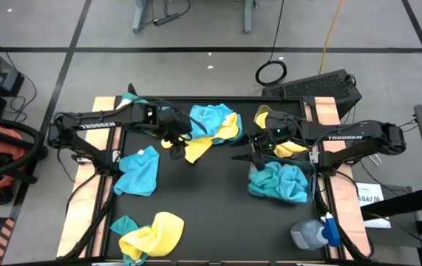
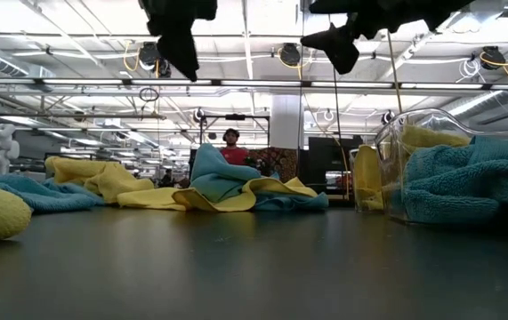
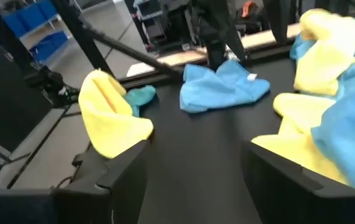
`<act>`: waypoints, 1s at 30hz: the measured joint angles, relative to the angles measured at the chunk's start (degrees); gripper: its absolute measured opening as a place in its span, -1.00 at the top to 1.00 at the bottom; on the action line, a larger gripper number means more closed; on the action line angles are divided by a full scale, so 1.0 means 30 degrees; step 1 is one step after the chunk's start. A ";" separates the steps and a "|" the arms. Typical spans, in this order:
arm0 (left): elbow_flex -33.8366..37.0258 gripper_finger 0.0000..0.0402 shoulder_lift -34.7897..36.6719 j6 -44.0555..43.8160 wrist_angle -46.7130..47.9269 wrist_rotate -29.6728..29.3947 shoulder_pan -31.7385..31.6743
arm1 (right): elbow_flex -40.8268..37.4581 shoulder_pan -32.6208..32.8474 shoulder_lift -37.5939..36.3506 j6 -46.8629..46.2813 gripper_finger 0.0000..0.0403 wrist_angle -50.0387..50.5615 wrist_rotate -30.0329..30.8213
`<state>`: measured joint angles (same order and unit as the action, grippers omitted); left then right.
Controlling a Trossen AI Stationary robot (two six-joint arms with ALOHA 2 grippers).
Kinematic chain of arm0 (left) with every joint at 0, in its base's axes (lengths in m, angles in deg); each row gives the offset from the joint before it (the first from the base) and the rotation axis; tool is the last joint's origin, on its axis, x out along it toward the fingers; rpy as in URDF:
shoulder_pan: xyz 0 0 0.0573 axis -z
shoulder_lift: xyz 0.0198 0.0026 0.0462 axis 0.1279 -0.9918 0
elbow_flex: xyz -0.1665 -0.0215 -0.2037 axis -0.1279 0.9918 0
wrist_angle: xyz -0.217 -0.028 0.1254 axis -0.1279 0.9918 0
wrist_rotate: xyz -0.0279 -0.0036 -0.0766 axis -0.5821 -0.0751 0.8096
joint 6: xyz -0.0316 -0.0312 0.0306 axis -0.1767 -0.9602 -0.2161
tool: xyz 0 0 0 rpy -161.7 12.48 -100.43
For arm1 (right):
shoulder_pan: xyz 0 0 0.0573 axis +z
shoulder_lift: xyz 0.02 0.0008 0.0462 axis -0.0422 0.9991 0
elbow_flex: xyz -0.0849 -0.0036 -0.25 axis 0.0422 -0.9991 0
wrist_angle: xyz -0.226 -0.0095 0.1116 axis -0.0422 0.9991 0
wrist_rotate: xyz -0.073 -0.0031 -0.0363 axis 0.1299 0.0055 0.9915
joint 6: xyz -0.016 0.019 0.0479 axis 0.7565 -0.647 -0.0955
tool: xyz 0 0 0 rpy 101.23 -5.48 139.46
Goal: Sort microfiber towel by color & place in baskets
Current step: Put the blue microfiber cloth into the bottom transparent bin
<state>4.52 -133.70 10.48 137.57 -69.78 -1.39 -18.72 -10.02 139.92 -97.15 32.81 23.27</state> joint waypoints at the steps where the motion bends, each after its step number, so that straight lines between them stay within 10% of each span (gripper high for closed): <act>1: 0.0249 -0.15 0.0000 -0.0031 0.0175 0.0186 0.0127 | -0.0002 0.0161 0.0147 0.0000 -0.19 -0.0120 0.0044; 16: 0.3831 -0.15 0.0983 -0.2162 0.0493 0.0055 0.1936 | 0.0003 0.1839 0.1704 -0.0223 -0.19 0.0590 0.1582; 30: 0.7899 -0.15 0.1194 -0.1581 -1.0395 -0.3650 0.0446 | 0.0003 0.1824 0.1821 -0.1299 -0.19 0.1863 0.3157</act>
<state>28.21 -130.12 5.73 106.38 -80.73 -0.05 -18.71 -4.55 145.38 -101.05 38.40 32.74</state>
